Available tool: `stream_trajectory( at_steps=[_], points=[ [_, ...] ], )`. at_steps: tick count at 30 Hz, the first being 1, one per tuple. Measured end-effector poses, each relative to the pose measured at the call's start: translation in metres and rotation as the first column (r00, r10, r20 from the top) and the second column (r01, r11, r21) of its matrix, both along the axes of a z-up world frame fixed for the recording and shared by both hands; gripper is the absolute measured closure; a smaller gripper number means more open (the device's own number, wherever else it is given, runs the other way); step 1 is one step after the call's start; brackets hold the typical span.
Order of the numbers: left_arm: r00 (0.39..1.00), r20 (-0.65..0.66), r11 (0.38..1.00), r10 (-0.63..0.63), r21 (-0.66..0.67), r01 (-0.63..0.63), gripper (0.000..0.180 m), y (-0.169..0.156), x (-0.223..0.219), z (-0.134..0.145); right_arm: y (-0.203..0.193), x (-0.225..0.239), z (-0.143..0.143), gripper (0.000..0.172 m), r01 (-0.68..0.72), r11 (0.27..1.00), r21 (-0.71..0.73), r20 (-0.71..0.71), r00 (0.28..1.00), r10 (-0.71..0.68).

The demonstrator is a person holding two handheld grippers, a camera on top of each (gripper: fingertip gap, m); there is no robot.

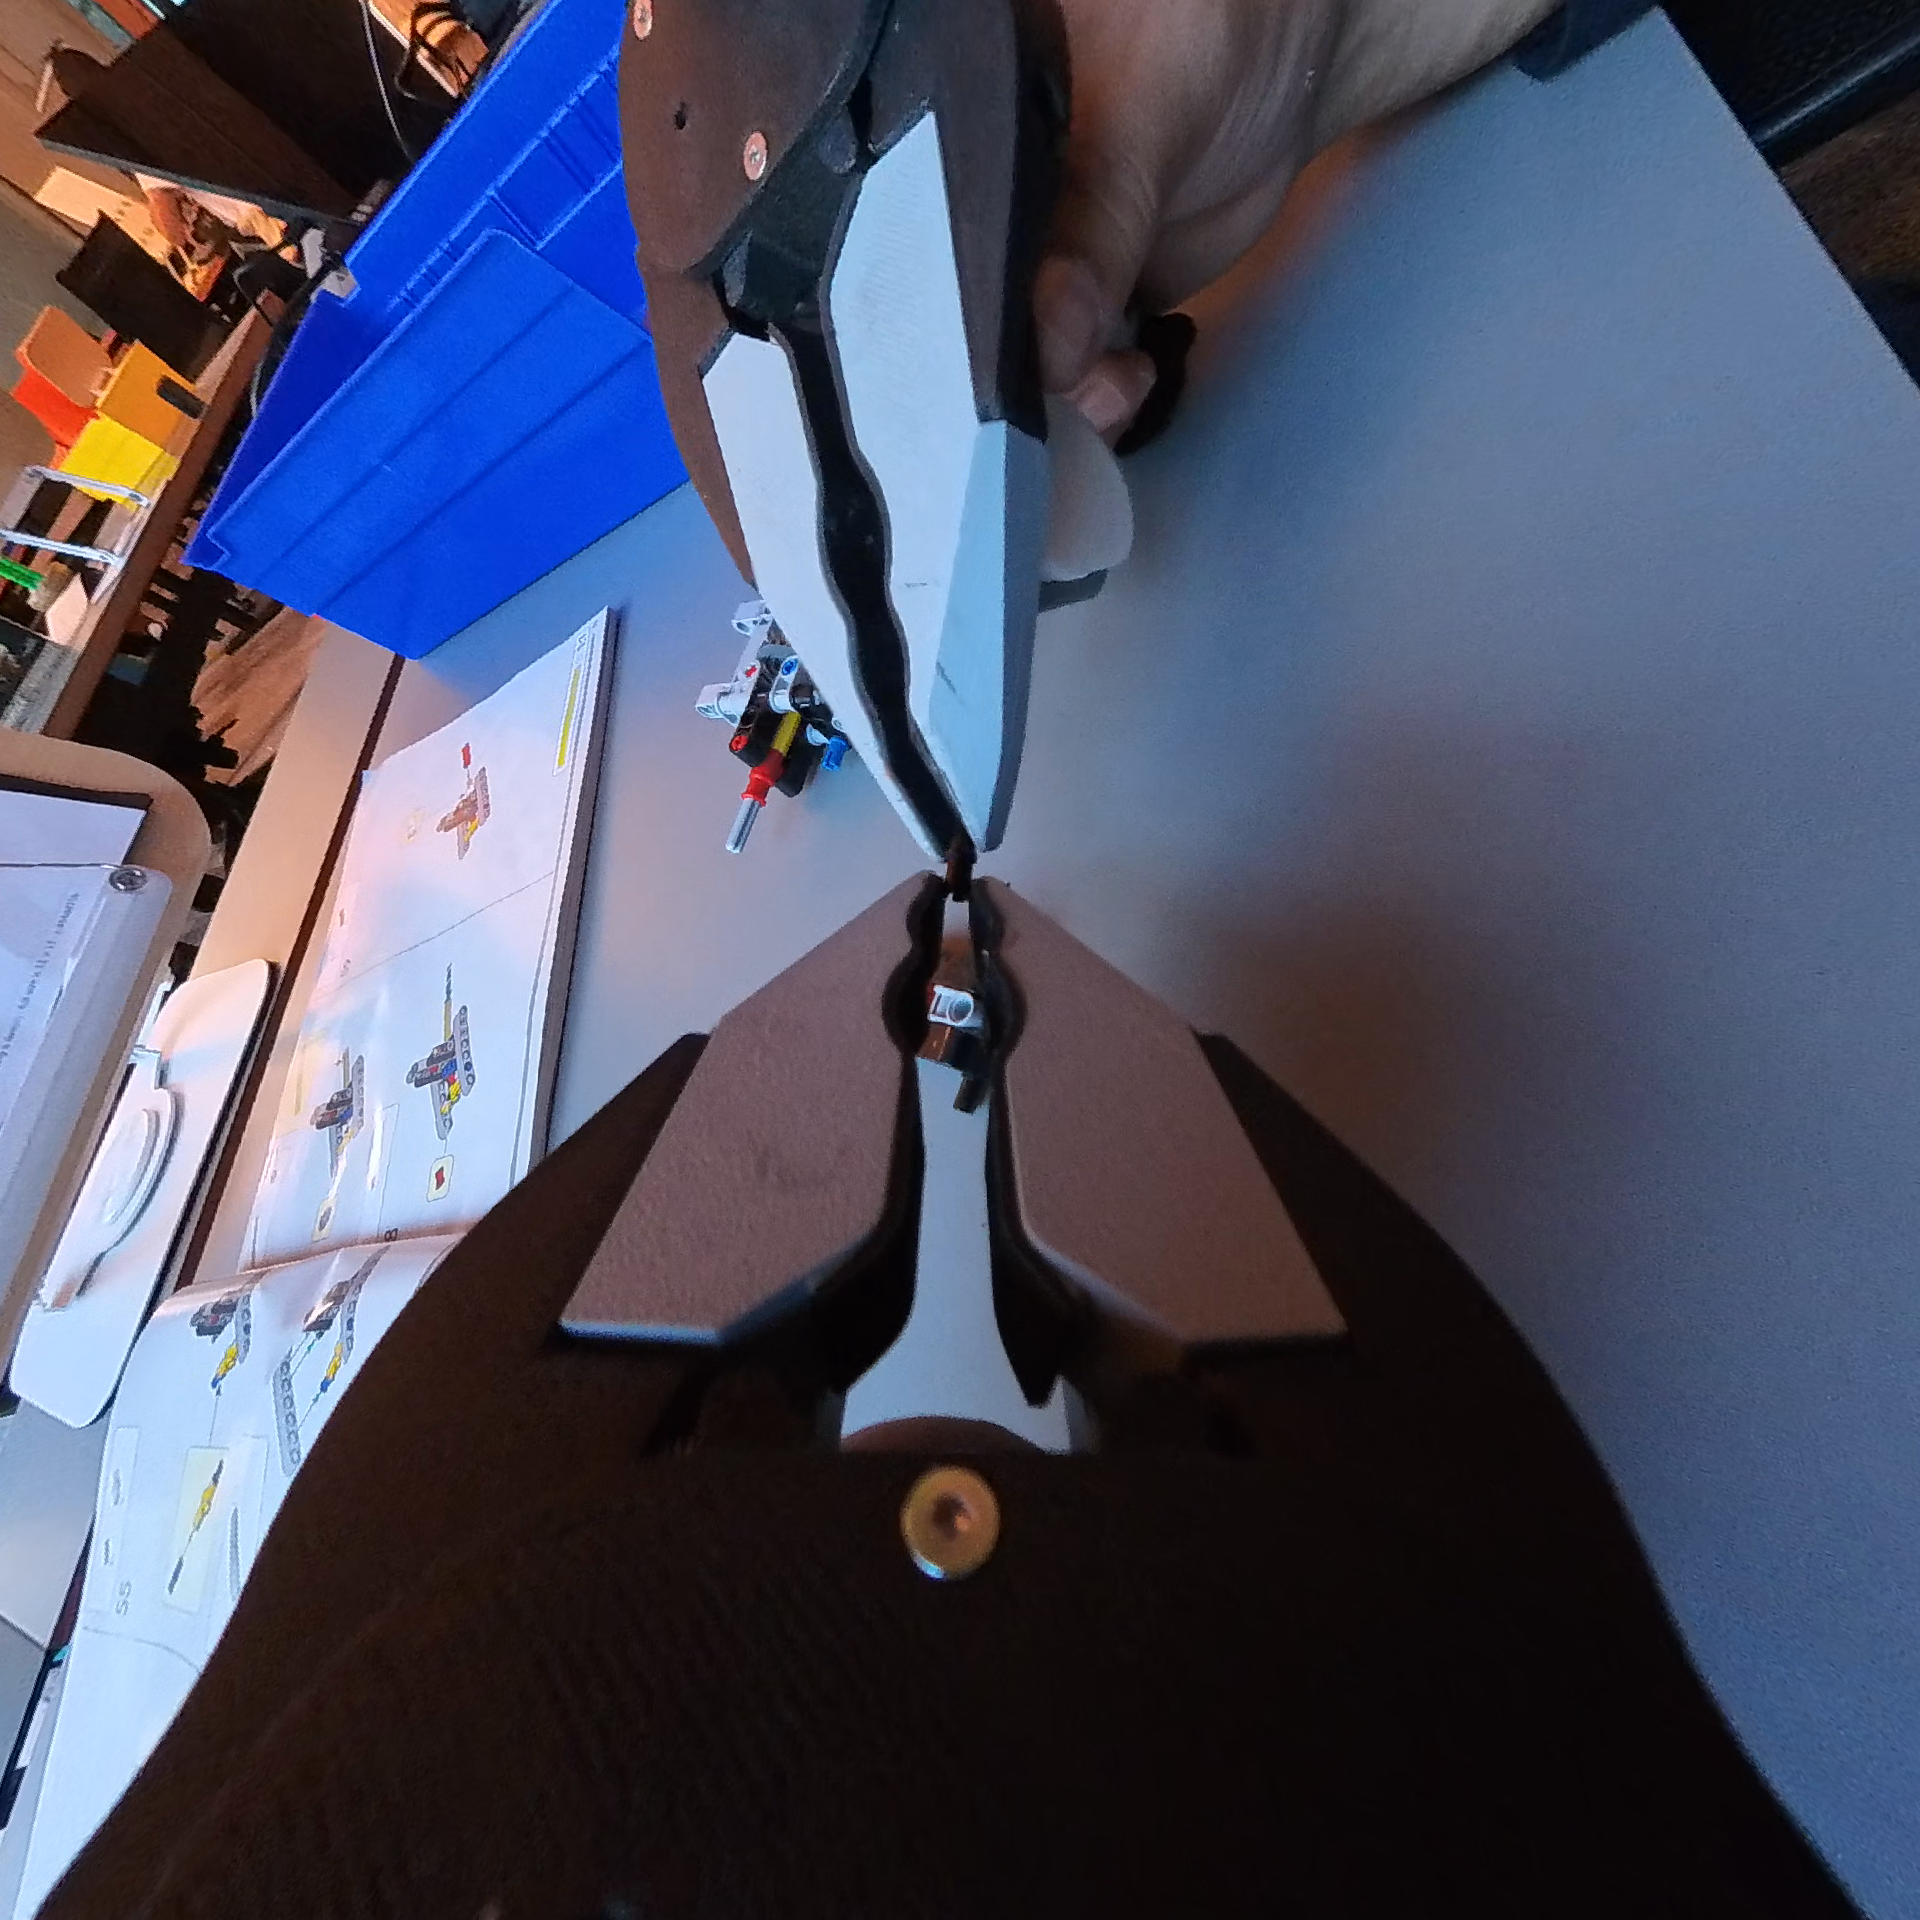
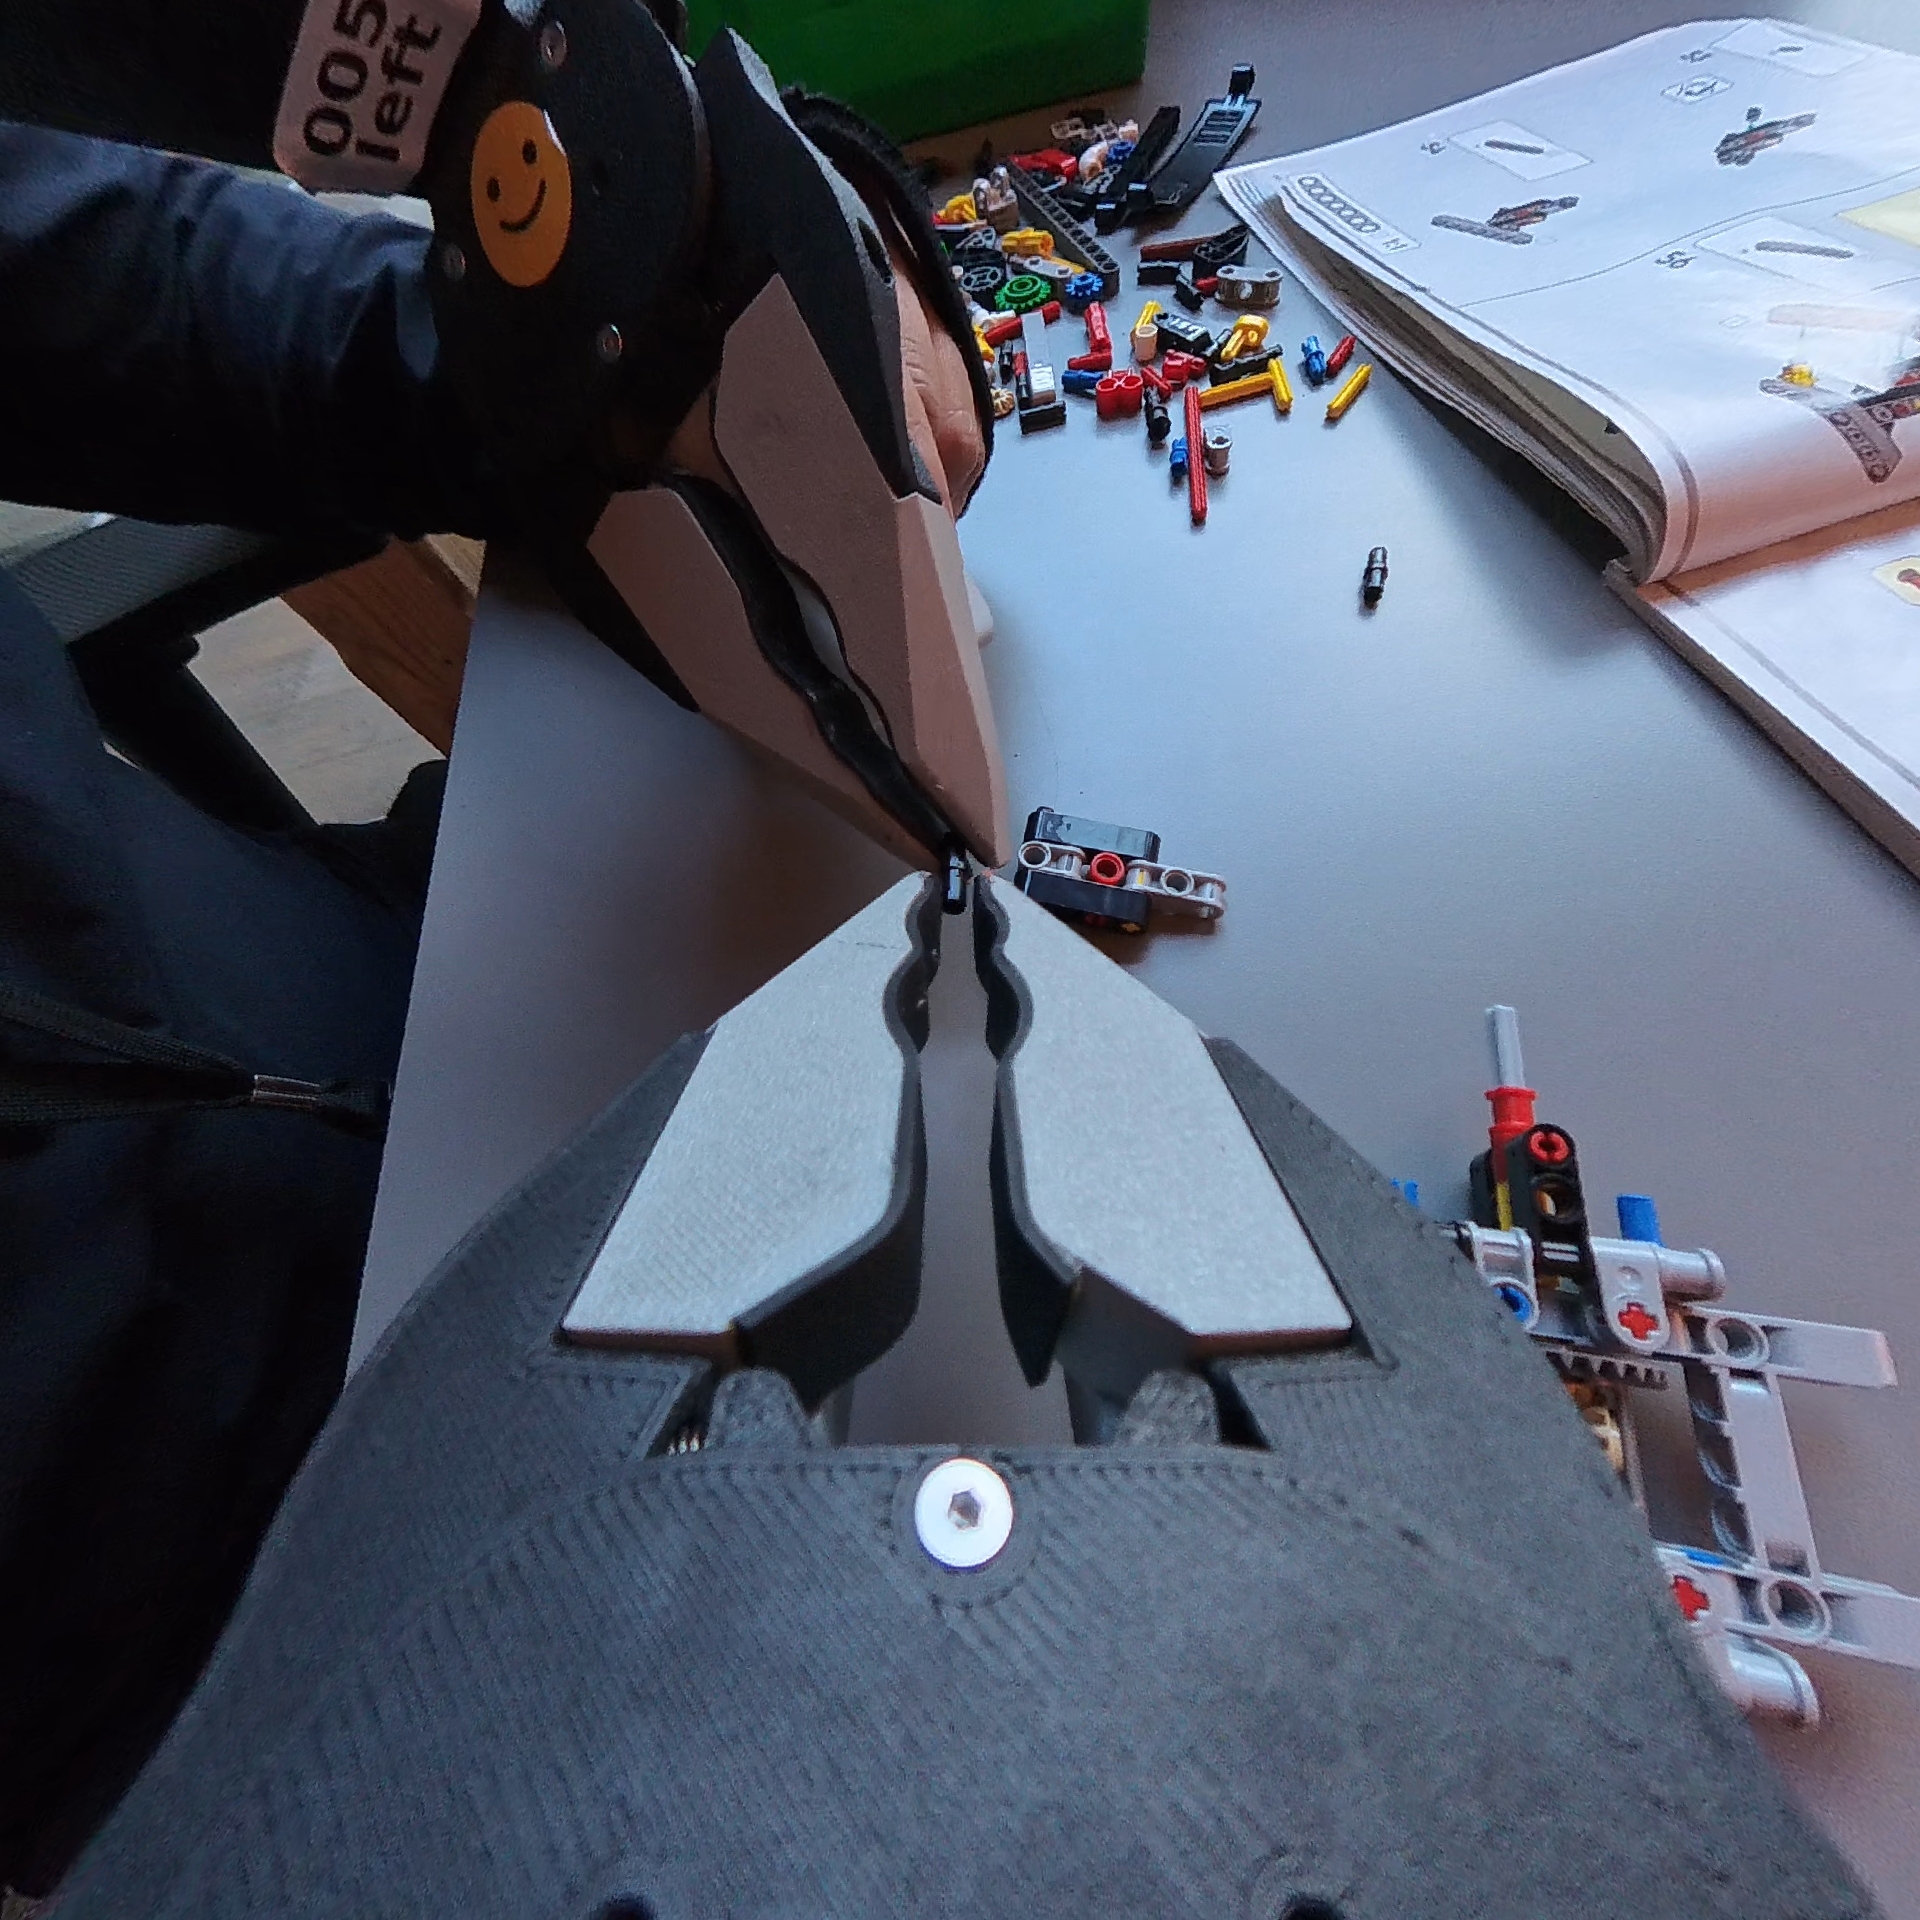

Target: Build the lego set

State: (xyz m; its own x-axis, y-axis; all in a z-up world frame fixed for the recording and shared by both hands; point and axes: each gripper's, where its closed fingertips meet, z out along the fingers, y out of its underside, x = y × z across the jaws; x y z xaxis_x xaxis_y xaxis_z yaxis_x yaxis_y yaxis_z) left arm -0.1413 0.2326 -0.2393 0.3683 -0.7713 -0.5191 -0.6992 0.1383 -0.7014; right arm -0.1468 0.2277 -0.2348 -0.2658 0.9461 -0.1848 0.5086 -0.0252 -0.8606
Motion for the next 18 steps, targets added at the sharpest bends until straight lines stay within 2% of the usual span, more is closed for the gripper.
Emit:
stream_trajectory(
  at_steps=[18],
  points=[
    [1.0, -0.016, 1.0, 0.011, -0.003, -0.011, 0.178, 0.001, -0.0018, -0.003, 0.0015, 0.0, -0.0039, 0.171, 0.01, 1.0, 0.025, 0.018, 1.0, -0.011]
  ],
)
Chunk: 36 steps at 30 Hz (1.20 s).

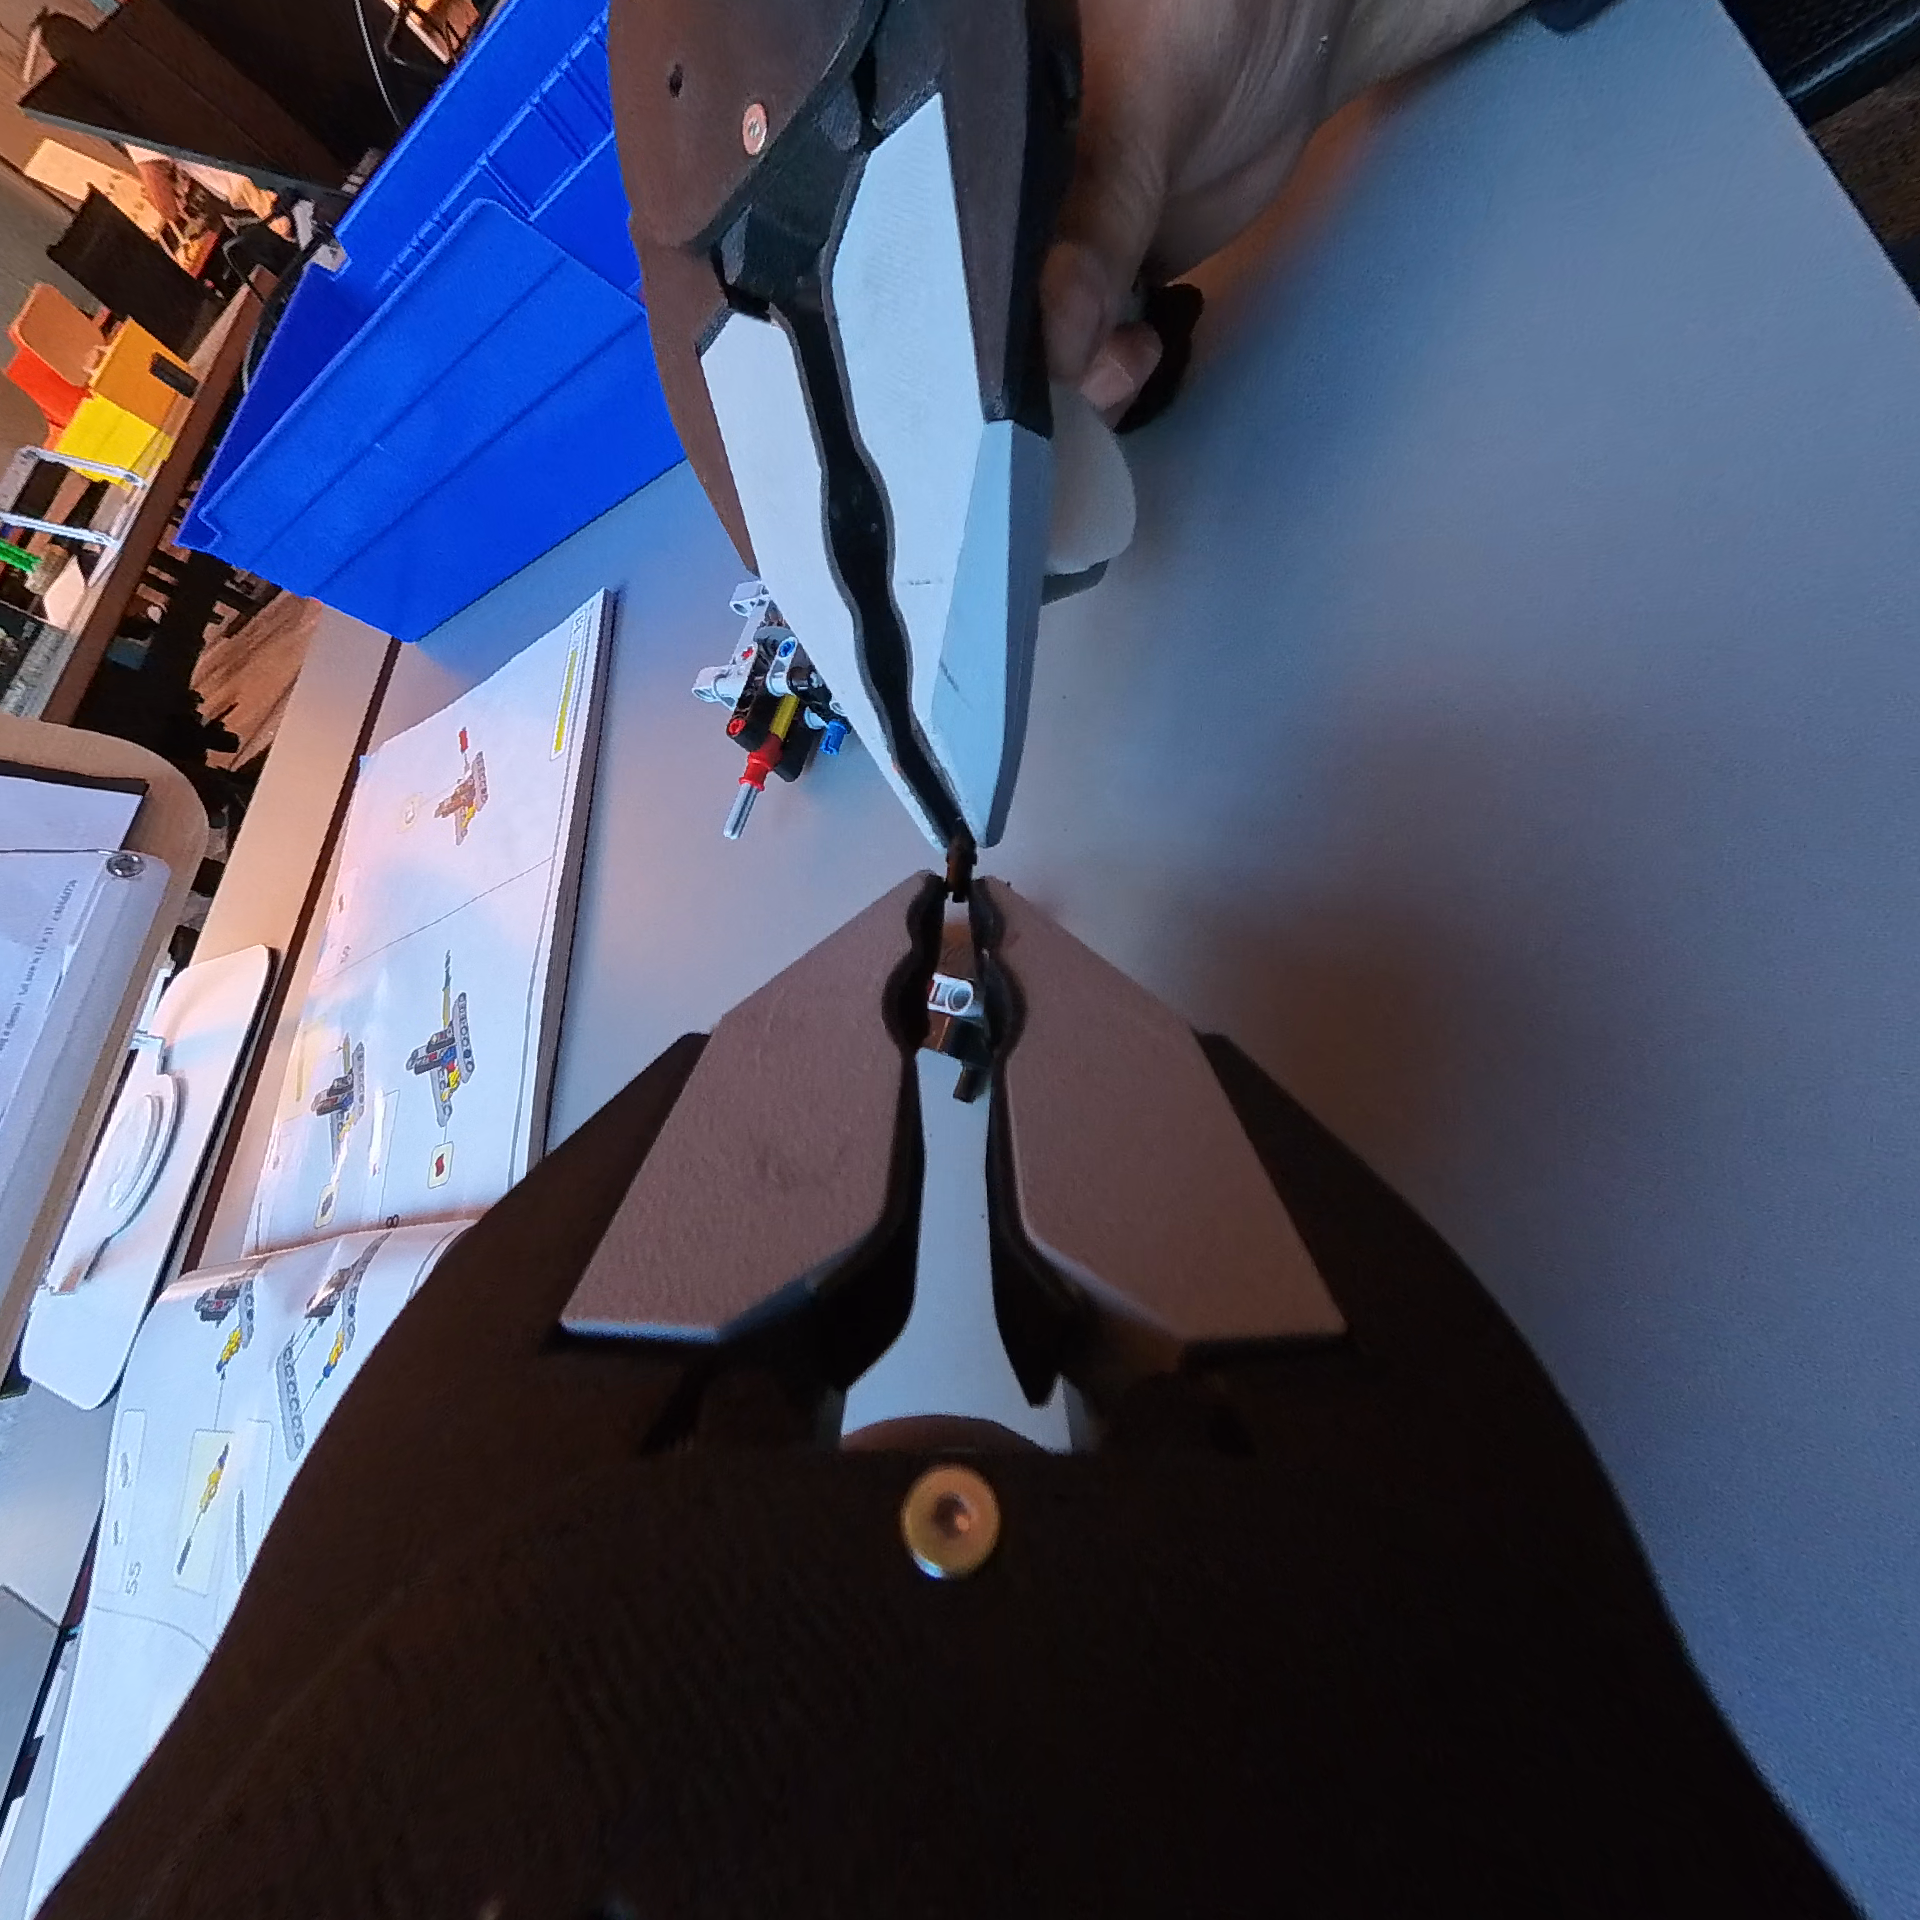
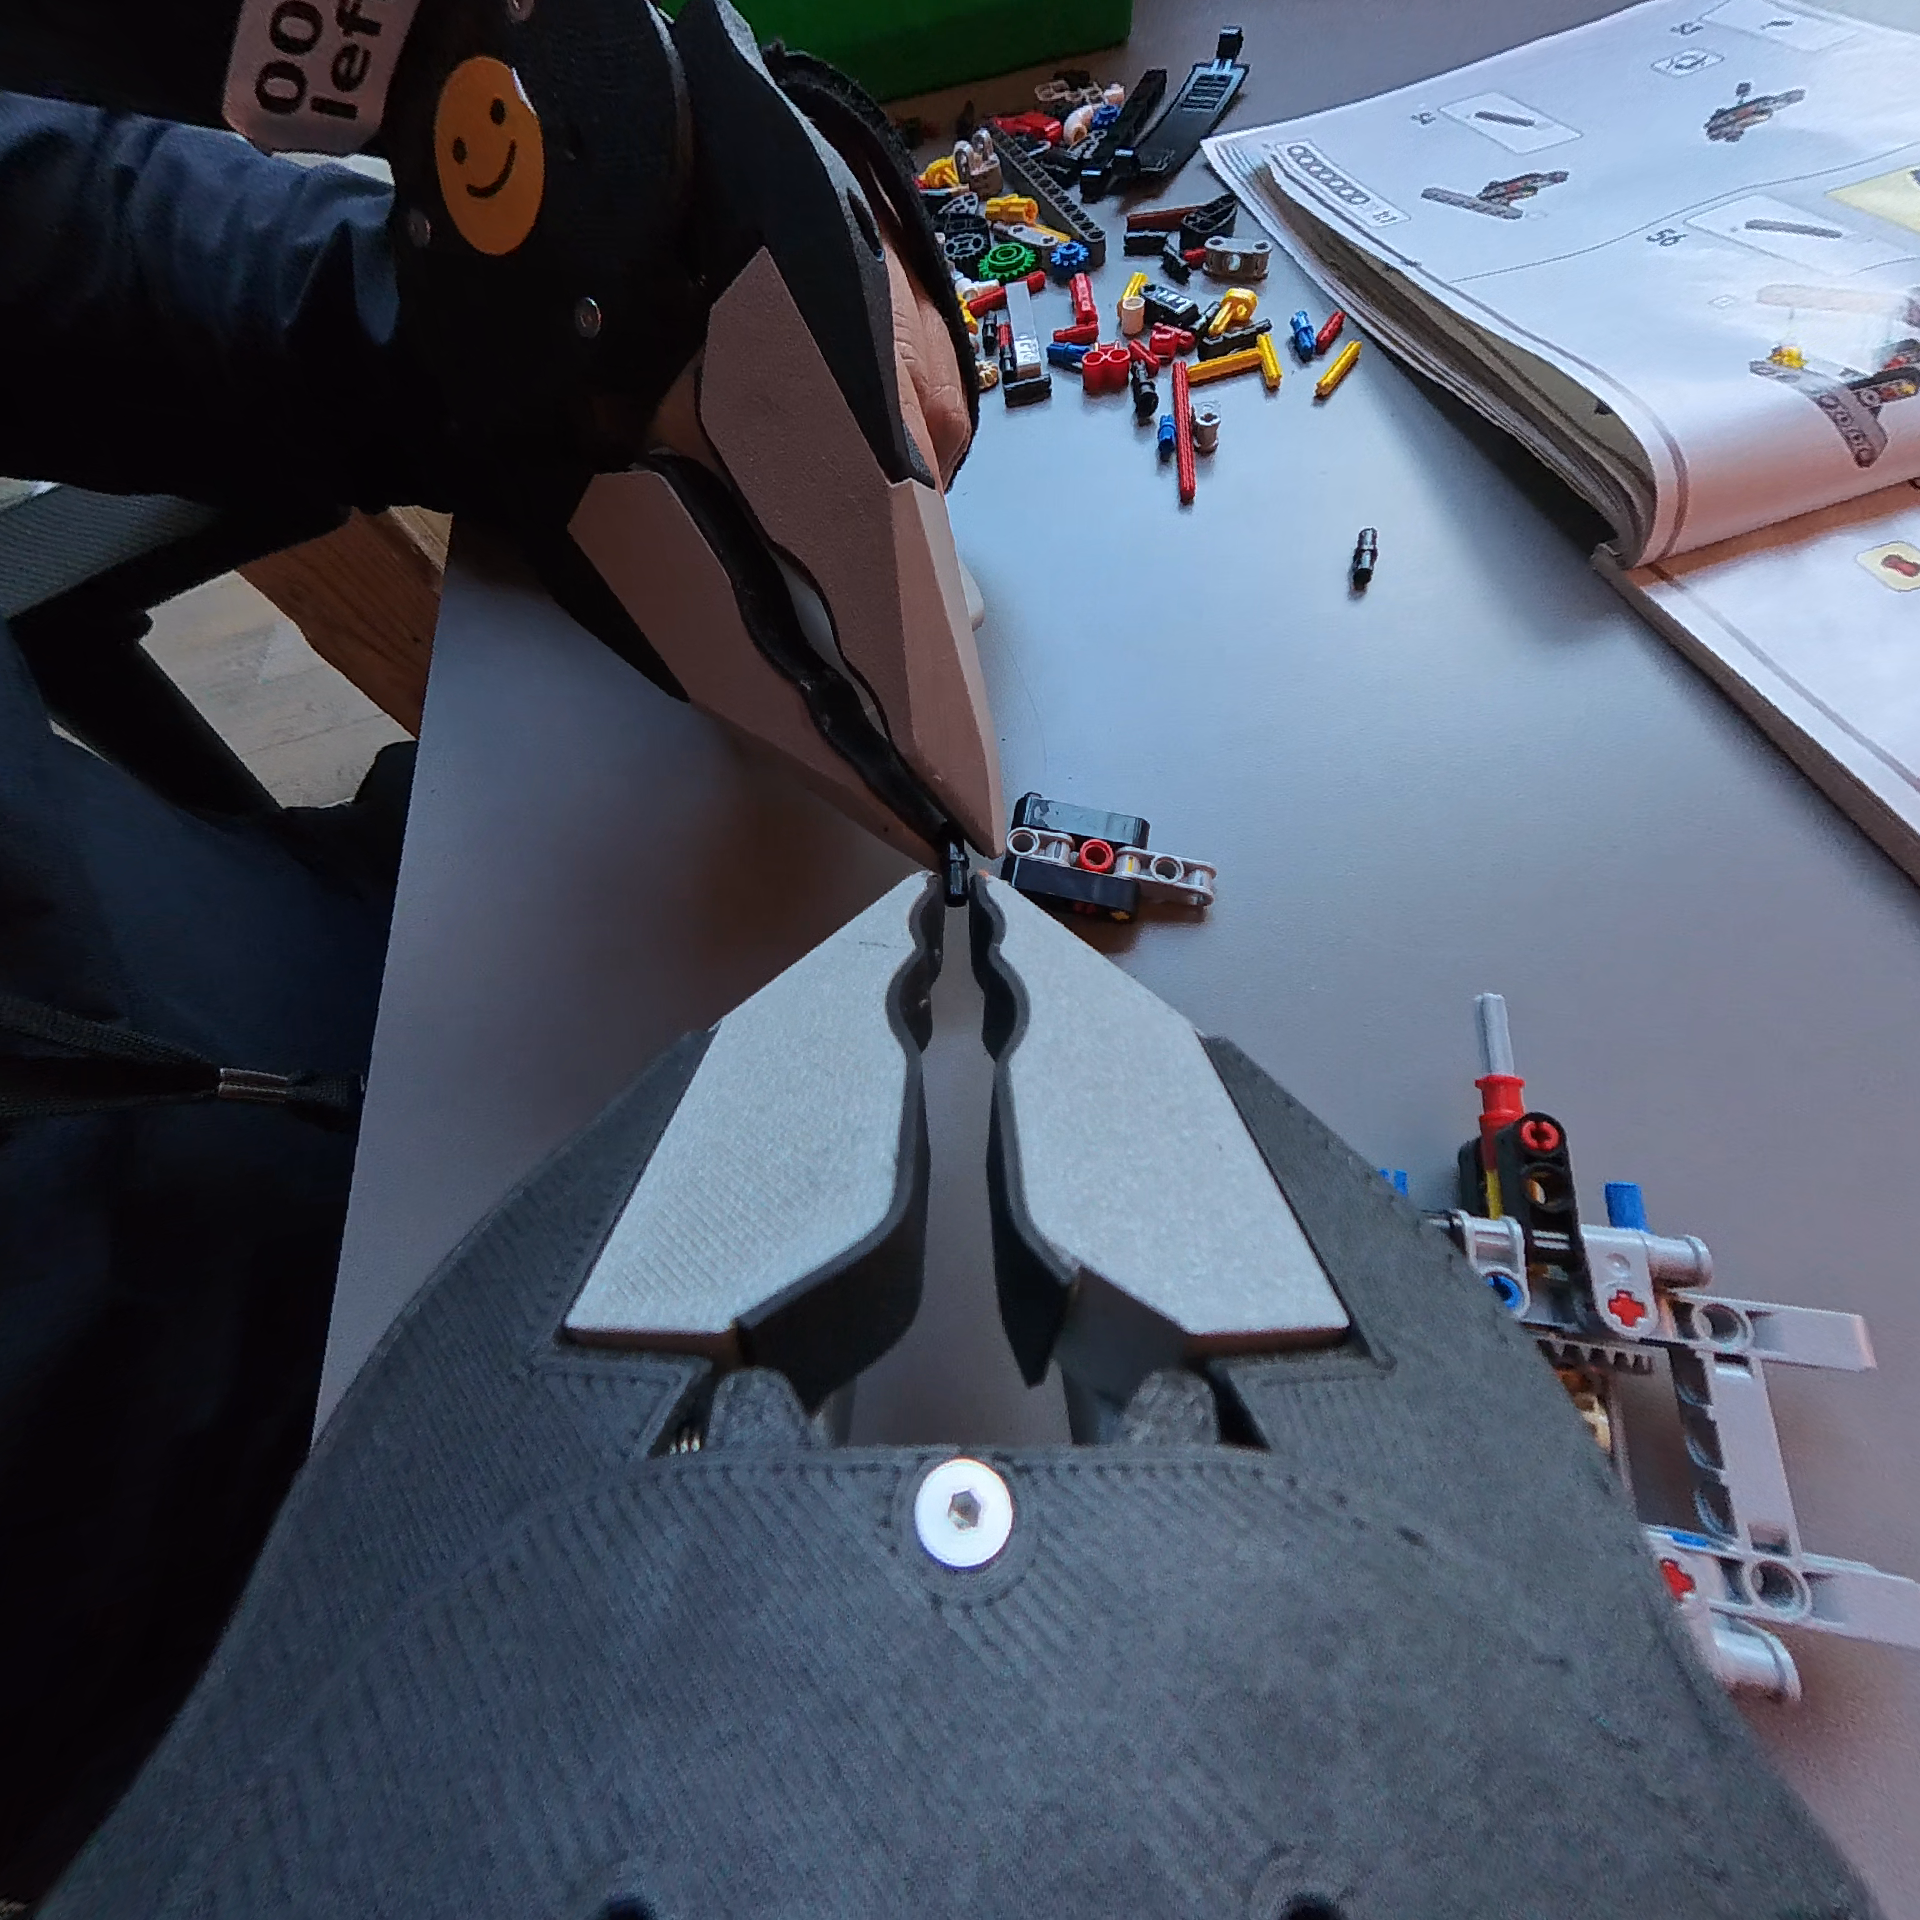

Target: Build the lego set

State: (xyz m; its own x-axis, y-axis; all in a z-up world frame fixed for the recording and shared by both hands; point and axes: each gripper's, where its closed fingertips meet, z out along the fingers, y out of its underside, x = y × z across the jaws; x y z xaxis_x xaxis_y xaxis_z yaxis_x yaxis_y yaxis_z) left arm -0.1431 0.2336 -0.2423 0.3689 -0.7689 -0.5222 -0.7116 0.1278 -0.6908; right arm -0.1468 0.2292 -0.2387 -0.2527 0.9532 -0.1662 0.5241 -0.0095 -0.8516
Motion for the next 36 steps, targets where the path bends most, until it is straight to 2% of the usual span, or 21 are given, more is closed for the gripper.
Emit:
stream_trajectory(
  at_steps=[11, 15, 21, 27, 31, 36],
  points=[
    [1.0, -0.013, 1.0, 0.015, -0.003, -0.015, 0.179, 0.001, -0.001, -0.001, 0.001, 0.0, -0.001, 0.171, 0.007, 1.0, -0.016, 0.007, 1.0, -0.007],
    [1.0, -0.001, 0.998, 0.018, -0.068, -0.018, 0.178, 0.001, -0.004, -0.003, 0.001, -0.001, -0.004, 0.171, 0.011, 1.0, -0.001, 0.026, 1.0, -0.011],
    [0.999, -0.039, 0.98, 0.037, -0.194, -0.043, 0.166, 0.003, -0.022, -0.015, 0.009, 0.0, -0.015, 0.171, 0.056, 0.998, 0.035, 0.084, 0.995, -0.059],
    [0.997, -0.078, 0.972, 0.004, -0.234, -0.023, 0.17, 0.0, -0.019, -0.021, 0.006, -0.001, -0.022, 0.171, 0.044, 0.998, 0.04, 0.126, 0.991, -0.049],
    [0.993, -0.114, 0.97, 0.014, -0.239, -0.041, 0.164, 0.005, -0.021, -0.022, 0.006, -0.001, -0.023, 0.171, 0.046, 0.998, 0.035, 0.131, 0.99, -0.05],
    [0.995, -0.097, 0.965, 0.014, -0.259, -0.039, 0.159, 0.008, -0.027, -0.014, 0.007, 0.0, -0.024, 0.171, 0.055, 0.998, 0.028, 0.14, 0.988, -0.059]
  ],
)
